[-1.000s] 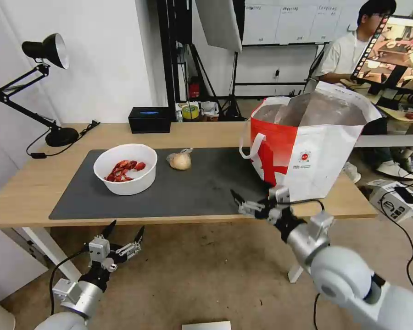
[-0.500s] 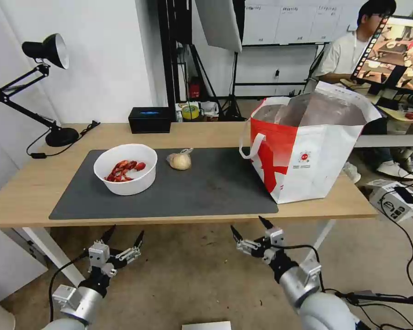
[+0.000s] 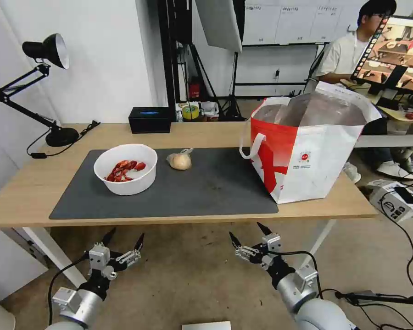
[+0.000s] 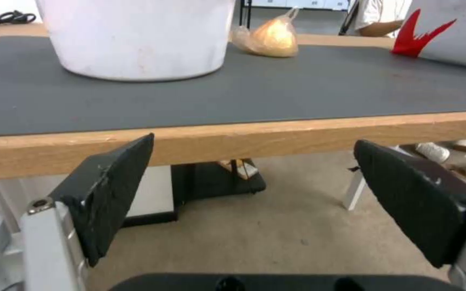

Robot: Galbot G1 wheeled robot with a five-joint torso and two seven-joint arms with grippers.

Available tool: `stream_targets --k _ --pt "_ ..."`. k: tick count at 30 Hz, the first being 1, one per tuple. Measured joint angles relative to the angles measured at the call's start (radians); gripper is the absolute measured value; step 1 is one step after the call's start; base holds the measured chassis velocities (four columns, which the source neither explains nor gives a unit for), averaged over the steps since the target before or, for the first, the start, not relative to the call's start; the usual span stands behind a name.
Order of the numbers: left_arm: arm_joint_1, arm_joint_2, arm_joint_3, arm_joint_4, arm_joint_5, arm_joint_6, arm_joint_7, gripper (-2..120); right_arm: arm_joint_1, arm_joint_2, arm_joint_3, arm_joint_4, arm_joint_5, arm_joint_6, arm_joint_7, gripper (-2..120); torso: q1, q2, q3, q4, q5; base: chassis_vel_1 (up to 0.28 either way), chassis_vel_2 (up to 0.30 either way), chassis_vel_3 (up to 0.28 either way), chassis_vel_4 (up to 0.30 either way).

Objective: Pick up the trash from the table and place it into the takeout bag.

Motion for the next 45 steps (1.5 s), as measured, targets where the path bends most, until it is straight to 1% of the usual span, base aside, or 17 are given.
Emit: stream_targets --k 5,9,12,15,19,20,23,25,26,29,30,32,33,40,41,43,45 --pt "0.001 0.003 -0.002 0.001 0.001 -0.002 0.000 100 0.048 0.025 -0.030 -0.009 0.004 -0.003 -0.002 100 0.000 0.000 0.000 -0.0001 0.0000 0.000 0.000 0.000 0.000" --pt "0.003 0.009 -0.003 -0.001 0.000 -0.002 0.000 100 0.140 0.052 -0.080 -0.025 0.044 -0.032 0.009 100 0.000 0.000 0.000 0.0001 0.0001 0.000 0.000 0.000 0.000" --pt "0.000 0.013 -0.004 -0.003 -0.003 -0.002 -0.001 100 0.265 0.057 -0.133 -0.047 0.097 -0.072 0.022 100 0.000 0.000 0.000 0.0000 0.0000 0.000 0.000 0.000 0.000" --pt "-0.002 0.012 -0.005 -0.003 -0.003 -0.002 -0.001 100 0.326 0.060 -0.156 -0.062 0.123 -0.087 0.027 100 0.000 0.000 0.000 0.0000 0.0000 0.000 0.000 0.000 0.000" --pt "-0.003 0.001 -0.011 -0.004 -0.004 -0.001 -0.002 100 0.527 0.090 -0.239 -0.142 0.198 -0.127 0.045 100 0.000 0.000 0.000 0.0000 -0.0001 0.000 0.000 0.000 0.000" --pt "-0.003 0.001 -0.011 -0.004 -0.004 -0.001 -0.002 100 0.527 0.090 -0.239 -0.142 0.198 -0.127 0.045 100 0.000 0.000 0.000 0.0000 -0.0001 0.000 0.000 0.000 0.000" --pt "0.001 0.000 -0.013 -0.003 -0.003 -0.001 -0.002 100 0.636 0.119 -0.294 -0.204 0.245 -0.145 0.053 100 0.000 0.000 0.000 0.0001 0.0000 0.000 0.000 0.000 0.000" --pt "0.002 -0.001 -0.014 -0.001 -0.003 -0.001 -0.002 100 0.751 0.157 -0.348 -0.275 0.286 -0.157 0.059 100 0.000 0.000 0.000 0.0002 0.0000 0.000 0.000 0.000 0.000" --pt "0.002 -0.001 -0.014 -0.001 -0.003 -0.001 -0.002 100 0.751 0.157 -0.348 -0.275 0.286 -0.157 0.059 100 0.000 0.000 0.000 0.0002 0.0000 0.000 0.000 0.000 0.000" --pt "0.000 -0.004 -0.014 0.004 -0.002 0.000 -0.003 100 0.909 0.226 -0.423 -0.406 0.319 -0.161 0.060 100 0.000 0.000 0.000 0.0002 0.0000 0.000 0.000 0.000 0.000" --pt "0.000 -0.004 -0.014 0.004 -0.002 0.000 -0.003 100 0.909 0.226 -0.423 -0.406 0.319 -0.161 0.060 100 0.000 0.000 0.000 0.0002 0.0000 0.000 0.000 0.000 0.000" --pt "-0.002 -0.009 -0.012 0.011 0.001 0.000 -0.003 100 1.004 0.284 -0.471 -0.506 0.354 -0.175 0.061 100 0.000 0.000 0.000 0.0001 -0.0002 0.000 0.000 0.000 0.000" --pt "-0.002 -0.009 -0.012 0.011 0.001 0.000 -0.003 100 1.004 0.284 -0.471 -0.506 0.354 -0.175 0.061 100 0.000 0.000 0.000 0.0001 -0.0002 0.000 0.000 0.000 0.000" --pt "0.002 -0.029 -0.011 0.013 0.008 0.000 -0.003 100 1.136 0.441 -0.515 -0.738 0.366 -0.224 0.066 100 0.000 0.000 0.000 0.0002 -0.0002 0.000 0.000 0.000 0.000" --pt "0.002 -0.029 -0.011 0.013 0.008 0.000 -0.003 100 1.136 0.441 -0.515 -0.738 0.366 -0.224 0.066 100 0.000 0.000 0.000 0.0002 -0.0002 0.000 0.000 0.000 0.000" --pt "0.010 -0.031 -0.018 0.010 0.010 -0.001 -0.003 100 1.165 0.488 -0.520 -0.816 0.345 -0.236 0.065 100 0.000 0.000 0.000 0.0000 -0.0001 0.000 0.000 0.000 0.000" --pt "0.013 -0.032 -0.020 0.008 0.010 -0.001 -0.003 100 1.177 0.509 -0.521 -0.852 0.336 -0.238 0.063 100 0.000 0.000 0.000 0.0000 0.0000 0.000 0.000 0.000 0.000"
